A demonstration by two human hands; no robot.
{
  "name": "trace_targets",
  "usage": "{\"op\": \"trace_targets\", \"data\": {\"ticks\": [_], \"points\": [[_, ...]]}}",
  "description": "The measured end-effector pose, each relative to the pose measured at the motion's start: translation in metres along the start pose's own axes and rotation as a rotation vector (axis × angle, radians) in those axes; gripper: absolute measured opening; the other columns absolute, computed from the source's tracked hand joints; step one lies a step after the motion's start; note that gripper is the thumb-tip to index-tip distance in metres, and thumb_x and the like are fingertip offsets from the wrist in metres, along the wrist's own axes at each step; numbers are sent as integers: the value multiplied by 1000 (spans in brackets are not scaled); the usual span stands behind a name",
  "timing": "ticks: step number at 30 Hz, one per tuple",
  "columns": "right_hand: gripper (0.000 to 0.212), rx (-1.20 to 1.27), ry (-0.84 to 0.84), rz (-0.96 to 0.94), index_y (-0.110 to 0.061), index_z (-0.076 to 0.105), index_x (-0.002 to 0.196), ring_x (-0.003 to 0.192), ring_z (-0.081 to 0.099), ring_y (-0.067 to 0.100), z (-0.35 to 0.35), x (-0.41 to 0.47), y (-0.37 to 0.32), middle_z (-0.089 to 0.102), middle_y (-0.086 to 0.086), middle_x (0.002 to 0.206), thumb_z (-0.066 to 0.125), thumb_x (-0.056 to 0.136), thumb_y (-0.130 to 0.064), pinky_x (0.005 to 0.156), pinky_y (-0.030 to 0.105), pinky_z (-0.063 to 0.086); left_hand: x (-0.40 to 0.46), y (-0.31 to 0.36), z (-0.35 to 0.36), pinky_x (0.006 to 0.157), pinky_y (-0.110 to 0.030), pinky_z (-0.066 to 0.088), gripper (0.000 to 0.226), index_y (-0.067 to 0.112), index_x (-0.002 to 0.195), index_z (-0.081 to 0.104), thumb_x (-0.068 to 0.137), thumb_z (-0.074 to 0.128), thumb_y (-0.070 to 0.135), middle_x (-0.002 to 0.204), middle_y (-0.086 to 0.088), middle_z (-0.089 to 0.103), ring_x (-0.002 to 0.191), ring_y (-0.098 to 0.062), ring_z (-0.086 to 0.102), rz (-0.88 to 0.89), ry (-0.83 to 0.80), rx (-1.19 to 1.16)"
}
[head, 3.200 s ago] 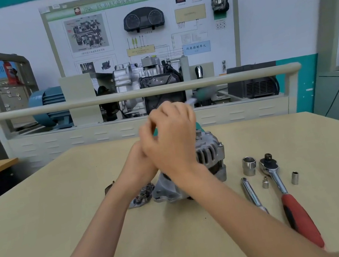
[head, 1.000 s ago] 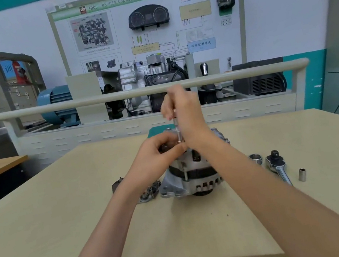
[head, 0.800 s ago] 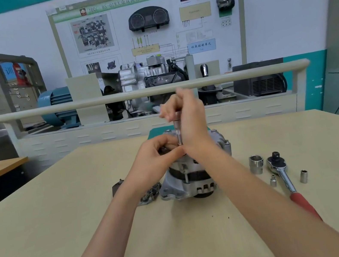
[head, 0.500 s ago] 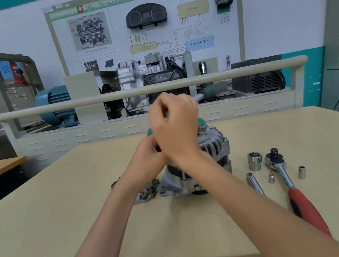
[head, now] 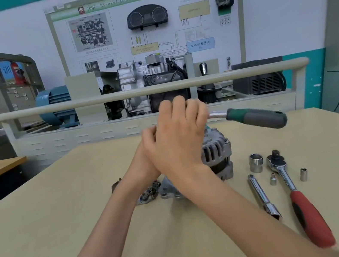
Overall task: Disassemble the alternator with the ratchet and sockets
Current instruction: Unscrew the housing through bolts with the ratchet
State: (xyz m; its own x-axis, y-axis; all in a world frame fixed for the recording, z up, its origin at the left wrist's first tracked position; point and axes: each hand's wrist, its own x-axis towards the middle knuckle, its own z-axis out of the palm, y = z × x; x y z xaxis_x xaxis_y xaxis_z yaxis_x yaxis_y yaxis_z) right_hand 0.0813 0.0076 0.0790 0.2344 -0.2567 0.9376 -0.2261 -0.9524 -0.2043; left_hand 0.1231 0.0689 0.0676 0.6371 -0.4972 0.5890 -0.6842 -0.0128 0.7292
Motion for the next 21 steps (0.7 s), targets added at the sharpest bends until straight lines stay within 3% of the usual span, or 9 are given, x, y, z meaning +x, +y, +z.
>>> {"op": "trace_targets", "data": {"ticks": [2, 4, 6, 9, 13, 14, 17, 19, 21], "points": [[24, 149, -7, 17, -9, 55, 81, 82, 45, 26, -2, 6, -4, 52, 4, 79, 40, 72, -25, 91, 36, 29, 1, 0, 0, 58, -21, 40, 20, 5, 77, 49, 88, 50, -12, 70, -3, 49, 64, -3, 42, 16, -1, 0], [17, 486, -66, 49, -9, 54, 71, 74, 45, 23, -3, 16, -6, 50, -1, 64, 44, 75, -22, 85, 35, 32, 1, 0, 0, 60, -16, 42, 20, 6, 79, 52, 87, 47, -11, 75, -4, 54, 66, 1, 46, 7, -23, 70], [24, 882, -208, 94, -6, 49, 55, 58, 44, 22, -4, 28, -4, 43, 0, 47, 44, 75, -20, 69, 36, 40, -1, -1, 0, 57, -17, 42, 21, 5, 73, 57, 83, 49, -11, 68, -3, 57, 58, 4, 48, -50, -36, 44], [28, 1332, -487, 226, -5, 51, 47, 42, 39, 9, -1, 39, -1, 41, -3, 38, 40, 70, -18, 50, 24, 37, -2, -2, 0, 68, -26, 52, 16, 1, 80, 66, 81, 55, -11, 69, -4, 68, 67, -8, 63, -134, -65, -58], [29, 1327, -461, 195, -10, 50, 45, 40, 39, 3, 3, 30, -10, 41, -11, 34, 41, 72, -16, 47, 19, 34, -2, -3, -2, 71, -33, 42, 13, -17, 91, 62, 81, 56, -12, 89, -35, 63, 77, -19, 54, -134, -12, -31], [29, 1319, -407, 198, -12, 50, 45, 42, 39, 4, 4, 29, -9, 41, -11, 36, 41, 72, -15, 48, 22, 35, -2, -3, -1, 68, -29, 40, 10, -13, 84, 65, 80, 56, -12, 82, -34, 63, 74, -17, 53, -122, -14, -25], [32, 1381, -247, 419, -15, 49, 46, 47, 41, 10, 6, 37, 3, 43, -10, 39, 43, 77, -8, 59, 35, 42, -2, 0, 3, 54, -17, 39, 41, 21, 54, 64, 77, 58, -12, 51, 2, 59, 53, -5, 50, -94, 2, -29], [35, 1415, -198, 561, -12, 49, 51, 49, 38, 12, 7, 43, 15, 41, -9, 42, 42, 83, 0, 62, 36, 41, 1, 2, 8, 56, -15, 44, 29, 22, 67, 67, 80, 64, -4, 59, 6, 64, 56, -3, 57, -90, -17, -55], [32, 1296, -199, 501, -10, 51, 58, 50, 37, 8, 6, 43, 25, 42, -6, 49, 42, 87, 1, 58, 26, 35, 4, 2, 9, 58, -12, 46, 20, 19, 75, 70, 82, 67, 1, 64, 6, 68, 61, -1, 63, -111, -37, -65]]}}
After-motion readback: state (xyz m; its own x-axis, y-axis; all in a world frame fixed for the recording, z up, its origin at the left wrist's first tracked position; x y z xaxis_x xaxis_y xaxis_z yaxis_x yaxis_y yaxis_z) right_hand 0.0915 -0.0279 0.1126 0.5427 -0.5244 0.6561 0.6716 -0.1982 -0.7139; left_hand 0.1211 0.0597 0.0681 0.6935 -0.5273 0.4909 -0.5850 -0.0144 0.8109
